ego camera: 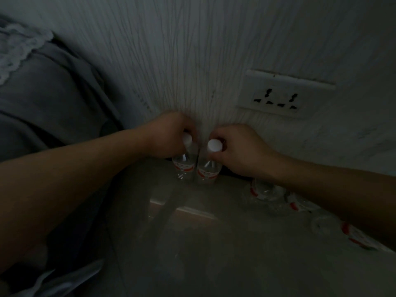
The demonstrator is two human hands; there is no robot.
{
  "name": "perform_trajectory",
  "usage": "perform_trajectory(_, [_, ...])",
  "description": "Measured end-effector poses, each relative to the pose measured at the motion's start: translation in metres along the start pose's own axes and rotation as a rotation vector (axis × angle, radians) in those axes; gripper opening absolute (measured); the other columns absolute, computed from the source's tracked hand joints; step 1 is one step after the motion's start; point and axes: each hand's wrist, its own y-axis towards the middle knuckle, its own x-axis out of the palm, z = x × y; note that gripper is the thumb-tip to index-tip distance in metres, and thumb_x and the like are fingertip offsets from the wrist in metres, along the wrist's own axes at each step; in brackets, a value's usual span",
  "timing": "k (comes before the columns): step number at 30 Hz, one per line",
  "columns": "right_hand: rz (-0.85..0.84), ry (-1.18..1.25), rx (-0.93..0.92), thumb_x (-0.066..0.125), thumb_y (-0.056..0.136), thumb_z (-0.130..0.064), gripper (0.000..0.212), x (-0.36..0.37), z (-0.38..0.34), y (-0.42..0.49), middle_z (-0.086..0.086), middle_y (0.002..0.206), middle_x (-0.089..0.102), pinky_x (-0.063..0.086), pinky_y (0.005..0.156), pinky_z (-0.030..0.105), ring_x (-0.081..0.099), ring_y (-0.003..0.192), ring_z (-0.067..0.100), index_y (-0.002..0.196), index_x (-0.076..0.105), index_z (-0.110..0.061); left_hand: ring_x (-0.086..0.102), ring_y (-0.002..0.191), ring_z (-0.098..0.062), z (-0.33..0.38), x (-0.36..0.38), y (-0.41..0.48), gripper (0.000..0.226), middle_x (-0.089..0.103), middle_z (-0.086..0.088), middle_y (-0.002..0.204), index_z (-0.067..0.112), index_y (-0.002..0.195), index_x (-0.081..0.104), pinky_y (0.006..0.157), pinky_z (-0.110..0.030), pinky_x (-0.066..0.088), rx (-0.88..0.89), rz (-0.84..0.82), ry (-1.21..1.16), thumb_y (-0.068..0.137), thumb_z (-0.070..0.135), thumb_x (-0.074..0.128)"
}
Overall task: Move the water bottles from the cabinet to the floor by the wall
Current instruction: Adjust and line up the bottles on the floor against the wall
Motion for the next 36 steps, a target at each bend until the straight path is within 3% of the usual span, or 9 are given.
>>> perform_trajectory(7, [0.016,0.005,-0.009,0.071,0.077,-0.031,0.014,0.003,-0.003,0.002,-0.006,0.077,0.066,0.045,0.062,0.028,0.058,0.070,0.008,0.084,0.069,-0.019,0.057,0.076,-0.008,0.001,-0.003,-0.001,0.026,0.064,0.006,0.090,0.024,0.090,0.067,0.064,-0.019,0.042,-0.004,-0.018,0.010,0.073,0.004,0.066])
perform_trajectory(12, [0.037,-0.028,-0.011,0.071,0.075,-0.033,0.016,0.009,-0.002,0.002,-0.004,0.076,0.064,0.038,0.059,0.027,0.055,0.069,0.008,0.082,0.067,-0.019,0.062,0.080,-0.014,-0.001,-0.004,-0.001,0.017,0.067,0.002,0.087,0.018,0.087,0.070,0.074,-0.036,0.053,0.025,-0.028,0.008,0.072,0.010,0.067])
perform_trajectory(17, [0.063,-0.042,-0.008,0.070,0.076,-0.031,0.016,0.012,0.000,0.001,-0.005,0.079,0.061,0.026,0.057,0.023,0.051,0.071,0.008,0.086,0.066,-0.019,0.059,0.084,-0.012,0.001,-0.003,0.000,0.022,0.064,0.004,0.092,0.020,0.092,0.068,0.070,-0.025,0.045,-0.006,-0.032,0.018,0.074,0.007,0.066])
perform_trajectory(21, [0.080,-0.031,0.012,0.070,0.075,-0.030,0.019,0.014,-0.002,-0.002,-0.002,0.083,0.063,0.035,0.059,0.027,0.056,0.074,0.013,0.087,0.063,-0.016,0.053,0.076,-0.003,0.003,-0.003,-0.001,0.023,0.063,0.006,0.093,0.022,0.095,0.068,0.063,-0.016,0.040,-0.006,-0.026,-0.006,0.076,0.010,0.068])
perform_trajectory(24, [0.091,-0.034,0.003,0.070,0.077,-0.029,0.022,0.015,-0.003,-0.004,0.002,0.086,0.065,0.038,0.063,0.031,0.058,0.077,0.017,0.091,0.062,-0.015,0.054,0.081,-0.007,0.004,-0.002,-0.002,0.026,0.063,0.006,0.093,0.020,0.098,0.068,0.064,-0.019,0.039,0.003,-0.012,0.008,0.075,0.008,0.069])
perform_trajectory(28, [0.077,-0.095,-0.019,0.069,0.074,-0.023,0.023,0.020,-0.001,-0.004,0.005,0.090,0.066,0.042,0.068,0.032,0.060,0.084,0.024,0.095,0.064,-0.013,0.055,0.080,-0.005,0.001,-0.001,-0.002,0.027,0.060,0.011,0.089,0.024,0.095,0.067,0.061,-0.013,0.036,0.010,-0.005,0.034,0.072,0.012,0.074])
perform_trajectory(36, [0.061,-0.089,-0.023,0.072,0.071,-0.019,0.024,0.018,0.000,-0.003,0.004,0.089,0.063,0.042,0.069,0.034,0.057,0.083,0.022,0.092,0.063,-0.011,0.057,0.082,-0.011,0.001,-0.001,-0.002,0.029,0.061,0.007,0.088,0.022,0.093,0.066,0.070,-0.026,0.043,0.010,-0.006,0.022,0.068,0.010,0.075])
